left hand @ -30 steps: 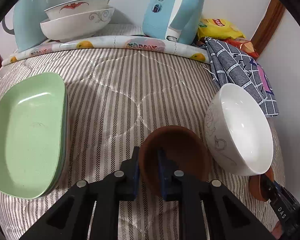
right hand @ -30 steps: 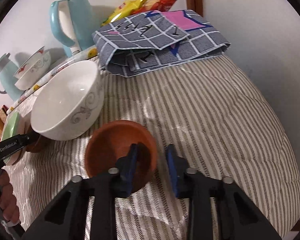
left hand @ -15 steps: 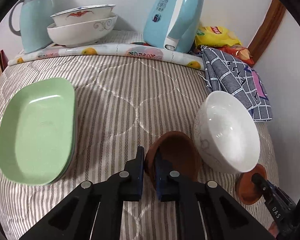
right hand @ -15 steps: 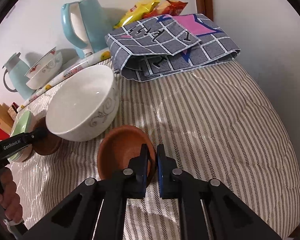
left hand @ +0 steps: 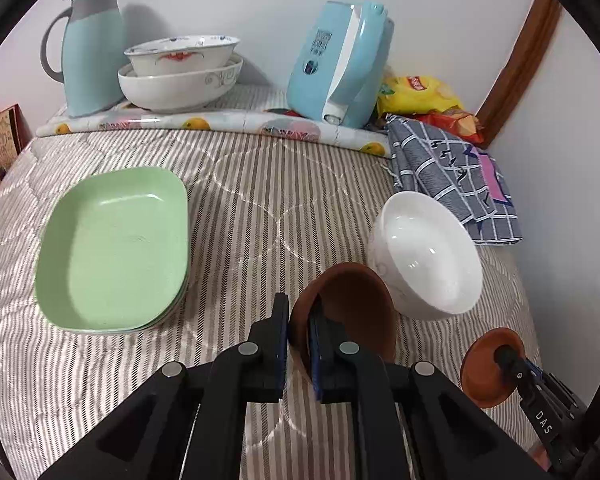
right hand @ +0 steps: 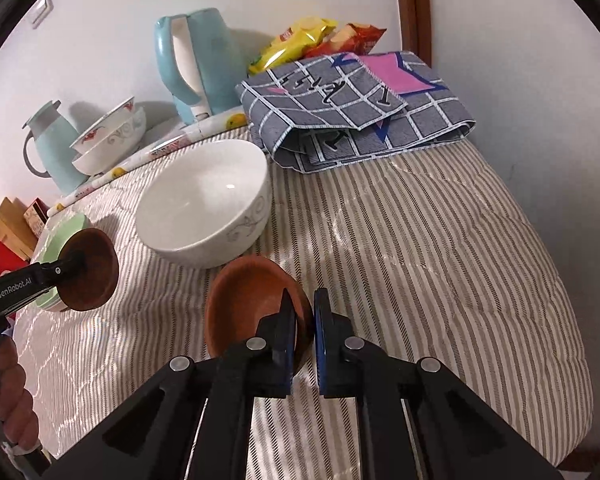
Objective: Organize plates and bowls
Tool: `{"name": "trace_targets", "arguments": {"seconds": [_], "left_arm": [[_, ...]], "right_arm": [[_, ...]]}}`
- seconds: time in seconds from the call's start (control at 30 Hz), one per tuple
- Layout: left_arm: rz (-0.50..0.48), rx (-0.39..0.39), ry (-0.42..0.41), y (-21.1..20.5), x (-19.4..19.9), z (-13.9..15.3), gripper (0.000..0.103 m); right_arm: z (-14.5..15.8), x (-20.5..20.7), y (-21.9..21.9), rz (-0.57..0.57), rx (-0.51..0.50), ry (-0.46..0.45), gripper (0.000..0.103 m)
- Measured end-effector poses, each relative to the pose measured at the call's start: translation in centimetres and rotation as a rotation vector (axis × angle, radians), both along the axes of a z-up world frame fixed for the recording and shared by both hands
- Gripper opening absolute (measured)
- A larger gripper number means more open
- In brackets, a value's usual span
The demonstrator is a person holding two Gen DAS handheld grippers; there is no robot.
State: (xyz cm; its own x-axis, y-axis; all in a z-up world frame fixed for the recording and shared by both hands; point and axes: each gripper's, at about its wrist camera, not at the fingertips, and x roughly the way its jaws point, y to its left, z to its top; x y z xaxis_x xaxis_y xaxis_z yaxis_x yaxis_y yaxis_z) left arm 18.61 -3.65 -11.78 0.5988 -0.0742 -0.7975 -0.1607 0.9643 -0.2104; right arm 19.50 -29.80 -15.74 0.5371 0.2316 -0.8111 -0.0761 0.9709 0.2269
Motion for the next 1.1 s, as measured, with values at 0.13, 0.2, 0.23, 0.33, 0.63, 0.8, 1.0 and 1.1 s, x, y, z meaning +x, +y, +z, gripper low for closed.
{"name": "trace_targets", "arguments": {"seconds": [0.13,0.2,0.23,0.33,0.63,0.8,1.0,1.1], "left_arm": [[-0.009,0.005,-0.017,0.2,-1.1,1.0,0.009],[-0.015,0.005,-0.026,0.2,-1.6,1.5,0.009],[-0.02,0.006,-0.03,0.2,-1.9,1.8,0.01],[-0.034,0.009,-0.052,0.3,-2.7,2.7,0.01],[-0.052,-0.009,-0.089,0.6,-4.3,4.7,0.01],[-0.056,-0.003,-0.093,0.9,-4.5,5.3,0.01],[-0.045,-0.003,-0.101,1.8,-4.0,5.9,0.01],[-0.035,-0.005,-0.102,2.4,-3.6,5.9,0.01]], "right_arm": [[1.3,-1.2,0.2,-0.021,0.013,-0.025,0.009],[1.9,-1.7,0.4,-0.027,0.012,-0.036,0.009],[2.2,-2.0,0.5,-0.032,0.011,-0.039,0.009],[3.3,-2.9,0.7,-0.05,0.003,-0.048,0.009],[5.8,-4.4,1.3,-0.053,0.002,-0.089,0.009],[6.7,-4.4,1.6,-0.055,0.004,-0.106,0.009],[7.3,-3.5,2.3,-0.049,-0.006,-0.12,0.009],[7.3,-2.6,2.6,-0.044,-0.011,-0.119,0.009]]}}
